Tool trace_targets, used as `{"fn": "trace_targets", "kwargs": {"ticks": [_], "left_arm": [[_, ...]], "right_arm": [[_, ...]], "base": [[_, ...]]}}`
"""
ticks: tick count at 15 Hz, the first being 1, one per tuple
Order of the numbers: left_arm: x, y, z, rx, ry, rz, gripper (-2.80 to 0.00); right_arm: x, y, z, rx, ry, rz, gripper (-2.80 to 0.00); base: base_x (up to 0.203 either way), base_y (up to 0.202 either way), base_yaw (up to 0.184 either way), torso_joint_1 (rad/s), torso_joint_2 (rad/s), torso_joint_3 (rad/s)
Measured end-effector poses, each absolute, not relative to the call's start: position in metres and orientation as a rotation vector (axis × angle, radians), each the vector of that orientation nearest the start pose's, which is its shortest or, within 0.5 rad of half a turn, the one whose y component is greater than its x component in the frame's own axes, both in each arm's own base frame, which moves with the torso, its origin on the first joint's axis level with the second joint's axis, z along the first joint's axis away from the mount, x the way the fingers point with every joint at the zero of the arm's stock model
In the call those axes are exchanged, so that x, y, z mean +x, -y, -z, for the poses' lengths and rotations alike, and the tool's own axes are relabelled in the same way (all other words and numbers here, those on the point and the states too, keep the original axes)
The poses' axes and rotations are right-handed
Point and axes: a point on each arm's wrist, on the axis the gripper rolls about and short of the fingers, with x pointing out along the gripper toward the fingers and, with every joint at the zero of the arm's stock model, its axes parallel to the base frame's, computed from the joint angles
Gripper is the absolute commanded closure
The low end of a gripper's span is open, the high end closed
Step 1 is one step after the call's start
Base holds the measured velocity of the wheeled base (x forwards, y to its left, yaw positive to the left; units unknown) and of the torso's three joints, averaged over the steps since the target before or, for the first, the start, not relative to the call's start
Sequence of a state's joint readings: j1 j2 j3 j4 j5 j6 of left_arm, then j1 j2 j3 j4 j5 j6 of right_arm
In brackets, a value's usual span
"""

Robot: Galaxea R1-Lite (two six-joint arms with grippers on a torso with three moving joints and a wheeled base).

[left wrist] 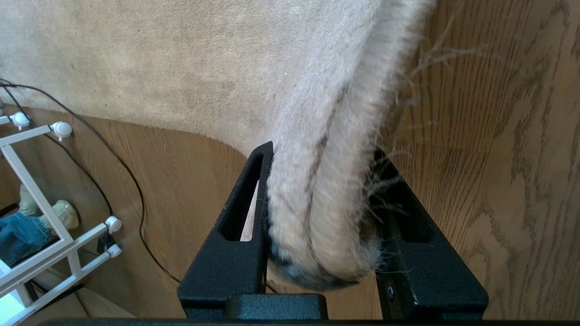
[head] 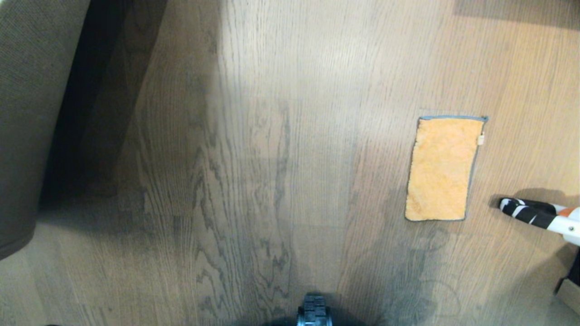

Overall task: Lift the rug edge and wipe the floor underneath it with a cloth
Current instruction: Pick up the rag

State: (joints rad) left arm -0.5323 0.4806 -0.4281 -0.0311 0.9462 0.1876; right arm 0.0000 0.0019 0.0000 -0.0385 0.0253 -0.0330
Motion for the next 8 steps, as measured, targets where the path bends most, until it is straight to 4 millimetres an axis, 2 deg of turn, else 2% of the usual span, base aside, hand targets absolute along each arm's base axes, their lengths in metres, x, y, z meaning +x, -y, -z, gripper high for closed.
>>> {"fn": "trace_targets", "kwargs": {"ticks": [5,8], "left_arm": [[0.017,-0.011,-0.201,0.214,-0.074,-0.424,0.00],[0.031,-0.004,-0.201,0.226,-0.127,-0.464,0.00]], "right_arm": [[-0.023,-0.001,-0.079,-0.034,0.037,-0.025,0.00],[-0.023,-0.001,-0.080,-0.034,0.037,-0.025,0.00]], "base": [[0.000,0.000,0.000,0.000,0.00,0.000],[0.000,0.000,0.000,0.000,0.00,0.000]]}}
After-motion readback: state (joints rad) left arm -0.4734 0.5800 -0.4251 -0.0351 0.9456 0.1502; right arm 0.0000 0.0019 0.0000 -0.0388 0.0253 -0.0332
